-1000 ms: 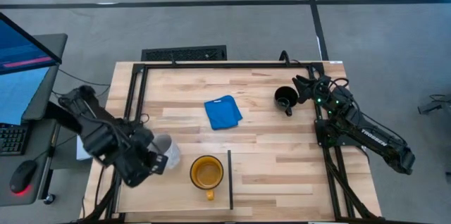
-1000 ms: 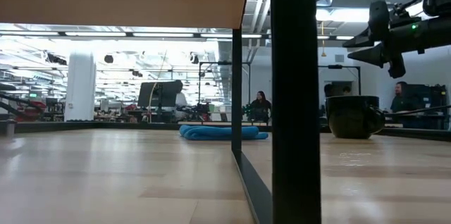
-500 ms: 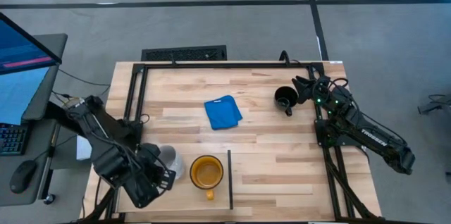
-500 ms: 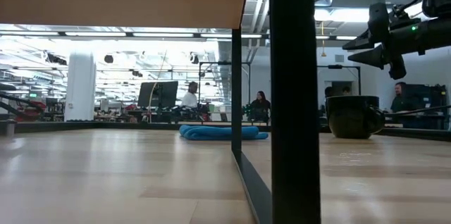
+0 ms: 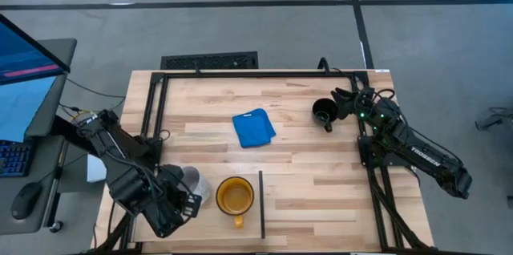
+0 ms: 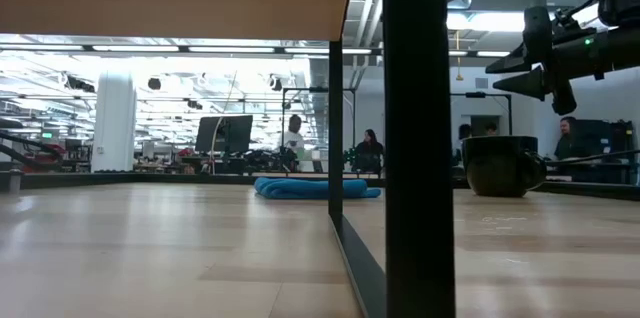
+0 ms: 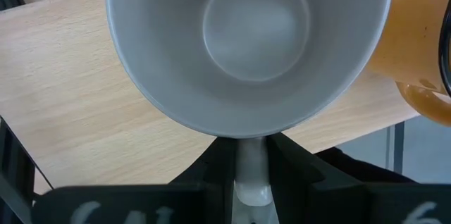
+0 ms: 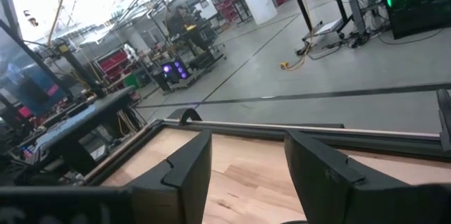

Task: Stack small to large cups/mugs on shelf
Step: Put the gray mug on the shelf, then put the black mug on the shelf

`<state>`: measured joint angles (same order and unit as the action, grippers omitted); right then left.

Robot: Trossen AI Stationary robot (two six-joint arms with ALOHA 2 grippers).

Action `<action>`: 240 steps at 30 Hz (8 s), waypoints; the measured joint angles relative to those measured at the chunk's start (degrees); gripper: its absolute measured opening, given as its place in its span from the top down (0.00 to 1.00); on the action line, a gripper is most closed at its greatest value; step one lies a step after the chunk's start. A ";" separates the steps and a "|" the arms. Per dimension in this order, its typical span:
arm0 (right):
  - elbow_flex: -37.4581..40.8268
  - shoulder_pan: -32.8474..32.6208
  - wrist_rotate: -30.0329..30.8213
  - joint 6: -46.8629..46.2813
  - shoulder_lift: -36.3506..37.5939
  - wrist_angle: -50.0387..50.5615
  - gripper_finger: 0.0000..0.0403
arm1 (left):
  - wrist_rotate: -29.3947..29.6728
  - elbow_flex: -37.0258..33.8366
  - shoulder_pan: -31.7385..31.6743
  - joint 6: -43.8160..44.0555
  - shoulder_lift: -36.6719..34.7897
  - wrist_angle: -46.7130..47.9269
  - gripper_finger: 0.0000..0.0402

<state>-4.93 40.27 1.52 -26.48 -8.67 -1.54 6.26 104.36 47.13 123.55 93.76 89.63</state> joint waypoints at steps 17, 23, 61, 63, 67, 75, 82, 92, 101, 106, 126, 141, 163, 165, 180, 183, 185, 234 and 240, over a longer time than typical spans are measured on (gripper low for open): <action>0.00 0.00 -0.01 -0.01 0.00 -0.13 0.50 | -2.63 0.00 -0.33 0.24 0.02 -3.85 0.84; 0.00 0.00 -0.02 0.00 0.02 -0.13 0.50 | -2.71 0.00 -0.35 0.31 0.02 -3.82 0.86; 0.00 0.00 -0.02 0.15 0.00 -0.13 0.50 | -1.44 0.00 -0.66 0.31 0.02 -7.41 0.79; 0.00 0.00 -0.02 0.15 0.02 -0.13 0.50 | -1.27 0.00 -0.98 0.28 0.02 -7.89 0.79; 0.00 0.00 -0.02 0.15 0.00 -0.13 0.50 | -1.07 0.00 -2.03 0.27 0.04 -8.35 0.79; 0.00 0.00 -0.02 0.15 0.00 -0.11 0.50 | -0.72 -0.02 -3.26 -2.96 0.09 -8.64 0.79; 0.00 0.00 -0.02 0.13 0.01 -0.13 0.50 | 0.63 -0.02 -4.94 -5.15 0.11 -6.54 0.79; 0.00 0.00 -0.22 0.04 0.00 -0.13 0.50 | -1.42 -0.04 -6.91 -5.72 0.11 0.00 0.79; 0.00 -0.02 -0.24 0.02 0.00 -0.15 0.50 | -4.10 -0.04 -6.91 -4.58 0.13 -0.07 0.79; 0.00 0.00 -0.24 0.04 0.00 -0.15 0.50 | -8.58 -0.04 -6.86 -1.57 0.13 -0.18 0.79; 0.00 -0.01 -0.24 1.53 0.01 -0.15 0.50 | -8.88 -2.32 -6.69 0.04 0.15 -8.62 0.79; 0.00 -0.02 -0.24 1.62 0.00 -0.15 0.50 | -8.15 -2.32 -6.69 0.00 0.15 -12.40 0.79; 0.00 -0.01 -0.24 1.64 0.02 -0.13 0.50 | -7.63 -2.27 -6.80 0.07 0.15 -11.37 0.79; 0.00 -0.01 -0.23 1.64 0.00 -0.13 0.50 | -7.78 -2.27 -6.80 0.04 0.15 -12.53 0.79; 0.00 0.00 -0.24 1.64 0.01 -0.11 0.50 | -7.51 -2.27 -8.06 -0.03 0.13 -13.14 0.79; 0.00 -0.01 -0.24 2.32 0.01 -0.11 0.50 | -7.42 -2.27 -8.06 -0.12 0.13 -13.31 0.79; 0.00 -0.02 -0.24 2.95 0.00 -0.11 0.50 | -7.42 -2.26 -8.02 -0.24 0.13 -13.86 0.79; -0.02 -3.73 -3.11 -6.58 0.02 -13.37 0.50 | 67.04 -10.74 1.19 -61.40 -9.29 0.30 0.79; -0.02 -7.38 -1.25 -7.32 0.02 -14.38 0.50 | 67.77 -26.76 7.04 -49.25 -21.26 0.27 0.79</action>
<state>-4.95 32.89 0.27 -33.80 -8.64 -15.92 74.04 77.59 54.18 74.29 72.49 89.90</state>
